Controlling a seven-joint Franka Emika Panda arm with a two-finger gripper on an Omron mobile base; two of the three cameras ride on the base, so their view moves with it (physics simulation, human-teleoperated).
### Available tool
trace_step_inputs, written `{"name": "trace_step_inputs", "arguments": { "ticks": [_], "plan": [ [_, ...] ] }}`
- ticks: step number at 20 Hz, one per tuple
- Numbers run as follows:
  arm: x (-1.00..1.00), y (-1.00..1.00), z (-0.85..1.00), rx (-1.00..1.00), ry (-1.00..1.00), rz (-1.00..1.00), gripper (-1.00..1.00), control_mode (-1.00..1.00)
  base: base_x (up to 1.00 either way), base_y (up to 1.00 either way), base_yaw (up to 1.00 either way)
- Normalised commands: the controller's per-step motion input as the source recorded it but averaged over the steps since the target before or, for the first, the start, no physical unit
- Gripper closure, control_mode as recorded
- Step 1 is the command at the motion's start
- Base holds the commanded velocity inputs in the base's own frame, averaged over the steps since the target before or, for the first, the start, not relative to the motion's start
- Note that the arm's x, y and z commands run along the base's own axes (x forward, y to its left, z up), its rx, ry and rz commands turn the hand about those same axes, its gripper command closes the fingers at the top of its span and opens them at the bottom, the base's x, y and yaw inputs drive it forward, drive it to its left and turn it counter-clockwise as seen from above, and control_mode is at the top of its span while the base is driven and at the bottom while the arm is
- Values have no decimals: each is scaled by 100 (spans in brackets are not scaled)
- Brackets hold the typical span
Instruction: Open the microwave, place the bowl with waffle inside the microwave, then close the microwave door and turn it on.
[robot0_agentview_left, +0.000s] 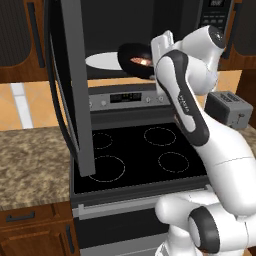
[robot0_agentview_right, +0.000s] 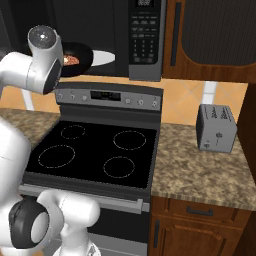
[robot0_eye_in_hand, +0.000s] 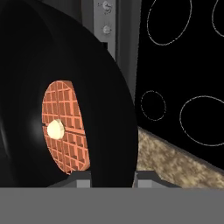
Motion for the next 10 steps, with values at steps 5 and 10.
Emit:
{"name": "trace_step_inputs", "arguments": {
  "ticks": [5,10],
  "plan": [
    [57,17,3,-11,3,4,100,-100,0,0,0],
    [55,9,0,-8,2,1,100,-100,0,0,0]
  ]
}}
